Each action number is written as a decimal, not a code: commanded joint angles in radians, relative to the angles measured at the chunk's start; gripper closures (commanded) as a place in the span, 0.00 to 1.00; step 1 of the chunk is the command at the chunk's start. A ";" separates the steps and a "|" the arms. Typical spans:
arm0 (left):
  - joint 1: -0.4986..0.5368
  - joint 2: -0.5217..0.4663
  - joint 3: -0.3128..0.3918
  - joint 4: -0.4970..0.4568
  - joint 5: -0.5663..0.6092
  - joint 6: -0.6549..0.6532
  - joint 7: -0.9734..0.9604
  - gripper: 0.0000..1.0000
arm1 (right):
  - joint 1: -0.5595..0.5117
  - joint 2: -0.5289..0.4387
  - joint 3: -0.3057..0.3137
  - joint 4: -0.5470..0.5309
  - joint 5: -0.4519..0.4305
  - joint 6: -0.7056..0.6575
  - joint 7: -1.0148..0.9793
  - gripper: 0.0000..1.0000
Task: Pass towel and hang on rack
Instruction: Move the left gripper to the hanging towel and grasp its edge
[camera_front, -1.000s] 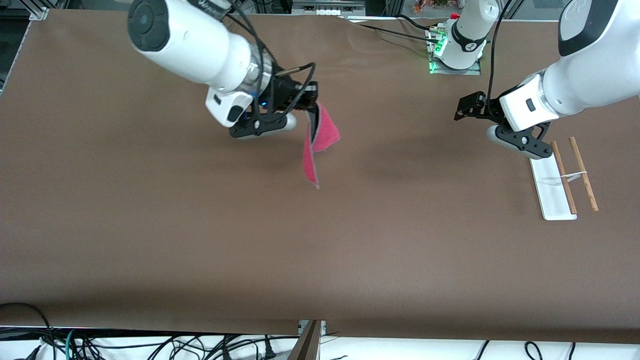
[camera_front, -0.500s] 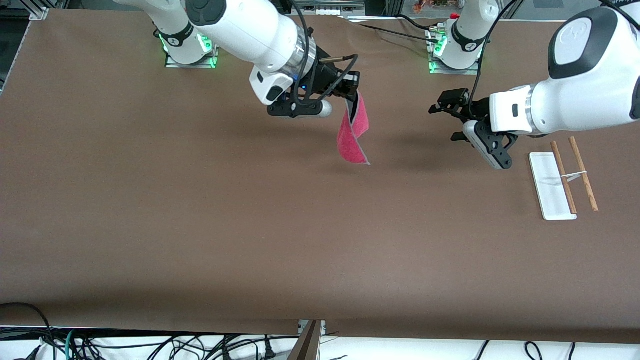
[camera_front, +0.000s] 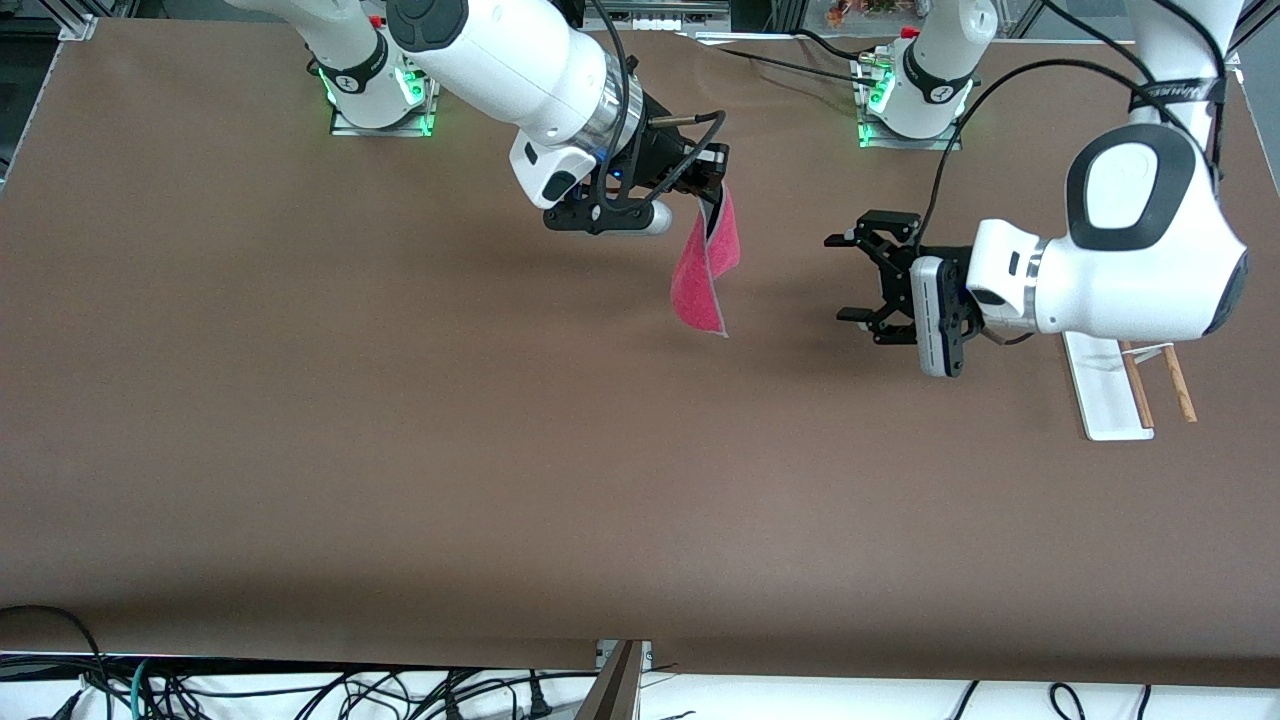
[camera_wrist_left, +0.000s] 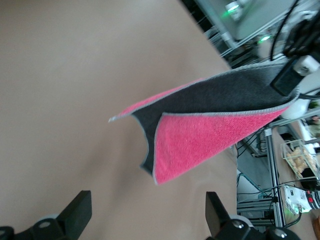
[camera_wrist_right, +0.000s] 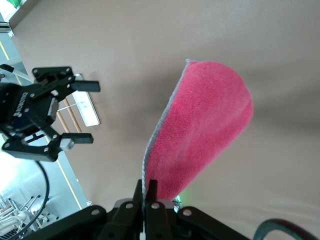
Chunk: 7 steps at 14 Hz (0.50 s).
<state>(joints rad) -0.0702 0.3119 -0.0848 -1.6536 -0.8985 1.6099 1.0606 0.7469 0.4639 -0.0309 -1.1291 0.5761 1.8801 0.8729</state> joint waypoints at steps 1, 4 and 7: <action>-0.008 0.067 -0.004 0.008 -0.129 0.043 0.215 0.00 | 0.008 0.012 -0.009 0.026 0.018 0.004 0.023 1.00; -0.042 0.104 -0.006 0.008 -0.187 0.117 0.384 0.00 | 0.008 0.012 -0.009 0.026 0.018 0.004 0.023 1.00; -0.097 0.141 -0.006 0.006 -0.268 0.145 0.553 0.02 | 0.008 0.012 -0.009 0.026 0.018 0.002 0.023 1.00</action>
<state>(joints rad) -0.1254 0.4301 -0.0959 -1.6538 -1.0977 1.7356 1.4949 0.7469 0.4639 -0.0313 -1.1291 0.5762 1.8805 0.8790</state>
